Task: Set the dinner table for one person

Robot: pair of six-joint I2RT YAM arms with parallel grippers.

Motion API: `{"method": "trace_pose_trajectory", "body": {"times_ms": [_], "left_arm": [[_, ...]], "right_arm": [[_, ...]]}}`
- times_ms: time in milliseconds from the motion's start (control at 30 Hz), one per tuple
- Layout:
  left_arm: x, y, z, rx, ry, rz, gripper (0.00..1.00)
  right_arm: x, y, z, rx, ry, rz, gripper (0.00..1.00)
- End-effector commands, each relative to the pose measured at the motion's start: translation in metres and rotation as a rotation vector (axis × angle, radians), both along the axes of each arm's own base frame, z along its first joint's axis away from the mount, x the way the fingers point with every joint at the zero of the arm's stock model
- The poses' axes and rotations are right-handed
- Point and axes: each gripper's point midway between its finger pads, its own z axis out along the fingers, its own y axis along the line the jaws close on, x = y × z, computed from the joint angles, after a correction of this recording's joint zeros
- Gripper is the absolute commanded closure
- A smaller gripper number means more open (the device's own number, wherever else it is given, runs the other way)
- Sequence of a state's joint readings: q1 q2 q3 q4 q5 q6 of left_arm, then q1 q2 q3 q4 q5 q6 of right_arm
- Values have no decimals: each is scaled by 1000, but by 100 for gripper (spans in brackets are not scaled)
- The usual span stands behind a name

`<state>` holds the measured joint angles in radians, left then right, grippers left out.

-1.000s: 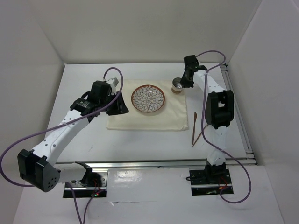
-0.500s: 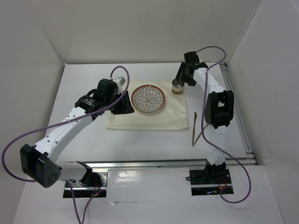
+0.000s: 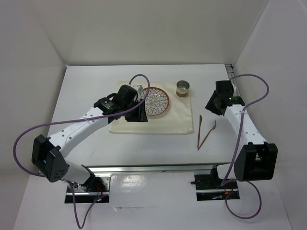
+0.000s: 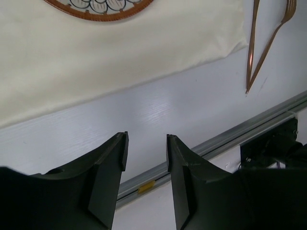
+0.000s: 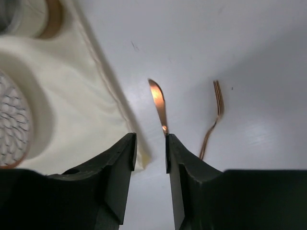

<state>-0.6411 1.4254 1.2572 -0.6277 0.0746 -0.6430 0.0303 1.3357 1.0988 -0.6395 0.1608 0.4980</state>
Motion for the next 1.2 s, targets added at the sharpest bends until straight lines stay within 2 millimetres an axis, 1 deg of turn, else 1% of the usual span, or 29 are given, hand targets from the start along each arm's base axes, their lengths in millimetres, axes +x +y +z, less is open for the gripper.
{"method": "trace_pose_trajectory", "body": {"times_ms": [0, 33, 100, 133, 167, 233, 267, 300, 367, 400, 433, 467, 567, 700, 800, 900, 933, 967, 1000, 1033, 1067, 1100, 1133, 1167], "left_arm": [[13, 6, 31, -12, -84, 67, 46], [14, 8, 35, -12, -100, 77, 46], [14, 13, 35, -7, -105, 99, 46], [14, 13, 35, -7, -105, 99, 46], [13, 13, 38, -13, -112, 99, 46], [14, 14, 38, -8, -116, 105, 46], [12, 16, 36, -2, -109, 105, 47], [11, 16, 33, 4, -102, 105, 47], [11, 16, 33, 4, -102, 105, 47], [9, 18, 31, 11, -94, 104, 47], [9, 18, 31, 11, -94, 104, 47], [9, 20, 26, 30, -82, 110, 47], [9, 20, 26, 30, -82, 110, 47], [7, 21, 26, 29, -83, 110, 47], [8, 23, 26, 35, -87, 116, 47], [8, 23, 26, 35, -87, 116, 47], [8, 23, 26, 35, -87, 116, 47], [7, 21, 26, 28, -82, 109, 47], [7, 21, 26, 28, -82, 109, 47], [7, 21, 26, 28, -82, 109, 48], [8, 21, 29, 27, -93, 102, 48], [7, 22, 28, 33, -86, 102, 48], [7, 22, 28, 33, -86, 102, 48], [7, 22, 28, 33, -86, 102, 48]], "right_arm": [[-19, 14, -48, 54, 136, 63, 60], [-22, 16, -58, 60, 177, 78, 60], [-27, 22, -70, 83, 228, 109, 60], [-32, 24, -83, 88, 273, 129, 60], [-33, 26, -87, 98, 288, 151, 60], [-42, 28, -101, 101, 347, 176, 56], [-49, 26, -105, 94, 370, 171, 53], [-49, 24, -108, 81, 380, 173, 51], [-59, 22, -116, 74, 410, 167, 51], [-57, 24, -116, 84, 399, 184, 50], [-62, 29, -121, 110, 421, 196, 50], [-61, 29, -125, 111, 427, 196, 50], [-72, 33, -137, 135, 476, 203, 50], [-78, 33, -144, 141, 496, 192, 50], [-81, 44, -150, 155, 521, 202, 51], [-88, 43, -161, 82, 579, 190, 55], [-92, 42, -164, 66, 600, 161, 55], [-90, 39, -164, 35, 607, 148, 58], [-94, 39, -167, 20, 627, 154, 61], [-90, 38, -165, 14, 614, 134, 67], [-91, 37, -165, -11, 617, 106, 72], [-90, 35, -160, -17, 603, 87, 76], [-84, 34, -155, -21, 577, 71, 84], [-81, 33, -146, -36, 555, 49, 89]]}}
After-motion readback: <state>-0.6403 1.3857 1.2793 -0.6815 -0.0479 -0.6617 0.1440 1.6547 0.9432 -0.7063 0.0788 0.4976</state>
